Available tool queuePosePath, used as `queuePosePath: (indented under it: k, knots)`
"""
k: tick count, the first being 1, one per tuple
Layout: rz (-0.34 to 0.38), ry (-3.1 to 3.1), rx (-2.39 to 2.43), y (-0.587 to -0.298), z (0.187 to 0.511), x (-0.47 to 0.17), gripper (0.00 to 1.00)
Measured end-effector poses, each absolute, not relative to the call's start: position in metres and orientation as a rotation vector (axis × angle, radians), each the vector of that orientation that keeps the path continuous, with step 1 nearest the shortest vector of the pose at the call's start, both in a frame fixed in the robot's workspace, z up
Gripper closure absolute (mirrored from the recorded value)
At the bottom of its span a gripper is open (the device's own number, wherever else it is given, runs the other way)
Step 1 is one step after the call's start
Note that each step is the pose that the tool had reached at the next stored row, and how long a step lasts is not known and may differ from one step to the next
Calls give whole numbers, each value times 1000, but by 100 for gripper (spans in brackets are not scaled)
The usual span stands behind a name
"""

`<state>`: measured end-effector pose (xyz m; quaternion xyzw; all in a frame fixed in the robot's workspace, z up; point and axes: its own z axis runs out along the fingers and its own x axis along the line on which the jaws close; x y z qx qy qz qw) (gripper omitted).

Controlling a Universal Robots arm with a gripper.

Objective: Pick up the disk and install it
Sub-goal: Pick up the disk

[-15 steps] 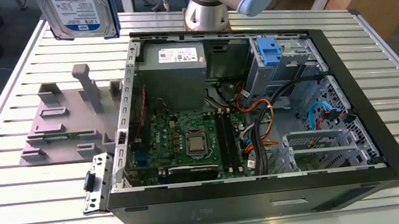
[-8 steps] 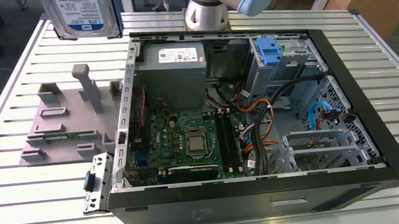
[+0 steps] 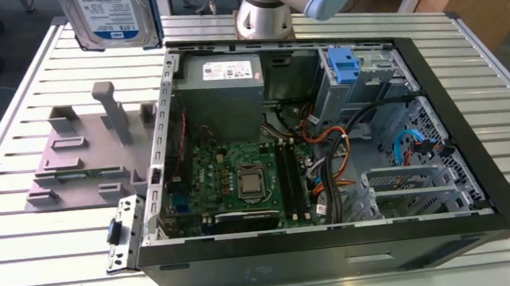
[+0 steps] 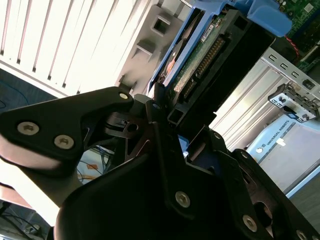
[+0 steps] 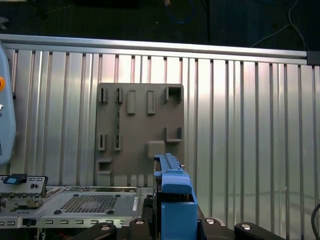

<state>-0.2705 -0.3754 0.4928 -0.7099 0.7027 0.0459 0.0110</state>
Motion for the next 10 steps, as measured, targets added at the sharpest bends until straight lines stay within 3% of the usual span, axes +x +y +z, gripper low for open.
queuePosePath:
  k: [10]
  knots:
    - [143, 2192, -2215, -375, 492, -262, 63]
